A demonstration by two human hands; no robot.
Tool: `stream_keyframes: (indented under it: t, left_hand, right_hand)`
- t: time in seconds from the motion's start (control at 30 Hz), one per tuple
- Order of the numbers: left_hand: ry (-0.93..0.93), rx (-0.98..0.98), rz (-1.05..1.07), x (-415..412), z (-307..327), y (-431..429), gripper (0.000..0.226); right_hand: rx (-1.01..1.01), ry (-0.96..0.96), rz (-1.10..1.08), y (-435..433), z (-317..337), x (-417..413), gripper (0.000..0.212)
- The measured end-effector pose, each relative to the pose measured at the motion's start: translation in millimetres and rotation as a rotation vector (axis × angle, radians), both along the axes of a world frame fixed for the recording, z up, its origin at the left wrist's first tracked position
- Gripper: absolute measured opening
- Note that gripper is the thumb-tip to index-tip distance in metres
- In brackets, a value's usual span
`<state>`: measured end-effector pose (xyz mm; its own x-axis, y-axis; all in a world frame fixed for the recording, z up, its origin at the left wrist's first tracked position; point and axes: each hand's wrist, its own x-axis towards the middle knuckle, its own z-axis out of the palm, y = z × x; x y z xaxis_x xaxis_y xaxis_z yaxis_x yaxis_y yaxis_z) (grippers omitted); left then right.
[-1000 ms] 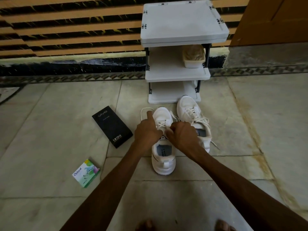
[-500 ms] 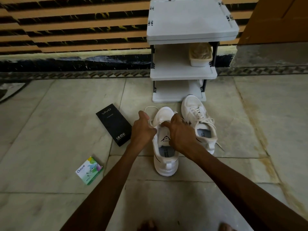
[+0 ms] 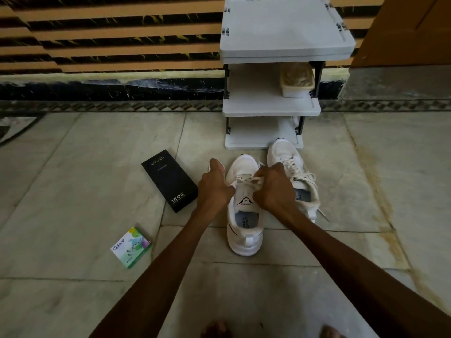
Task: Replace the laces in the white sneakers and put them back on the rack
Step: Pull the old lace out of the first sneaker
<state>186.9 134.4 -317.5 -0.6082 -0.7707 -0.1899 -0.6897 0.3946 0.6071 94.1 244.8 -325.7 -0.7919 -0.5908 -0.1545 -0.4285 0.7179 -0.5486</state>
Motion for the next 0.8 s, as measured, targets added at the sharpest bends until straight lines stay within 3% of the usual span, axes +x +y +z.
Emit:
stream_keyframes:
  t: [0.07,0.2,0.37,0.43,0.5,0.53,0.6,0.67,0.7,0.8]
  left_hand:
    - [0.006,0.001,-0.017,1,0,0,0.051]
    - [0.025,0.012,-0.025,2,-1,1,0.049]
    - [0.03,-0.001,-0.04,3,0,6,0.048]
    - [0.019,-0.029,-0.041,4,0,7,0.046]
    - [0.022,-0.046,-0.045,4,-1,8,0.043]
    - [0.023,-0.045,-0.042,4,-1,8,0.042]
    - [0.016,-0.041,-0.033,3,-1,8,0.042]
    - [0.021,-0.031,-0.03,4,-1,9,0.042]
    - [0.028,-0.024,-0.031,4,-1,9,0.042]
    - [0.035,-0.014,-0.023,5,-1,9,0.043]
  right_hand:
    - [0.118,0.137,0.134,-5,4,-1,0.044]
    - [0.109,0.318,0.297,-13,-2,-3,0.027]
    - [0.2,0.492,0.405,-23,2,-2,0.022]
    - [0.041,0.43,0.316,-25,12,-6,0.019]
    - [-0.315,0.249,0.083,-28,30,-18,0.015]
    - [-0.487,0.095,-0.045,-30,40,-25,0.013]
    - [-0.756,-0.415,-0.225,-32,62,-37,0.012]
    - [-0.806,-0.85,-0.271,-29,70,-35,0.02]
    - [-0.728,-0.858,-0.249,-28,65,-33,0.021]
    - [-0.38,-0.341,-0.003,-24,31,-29,0.019]
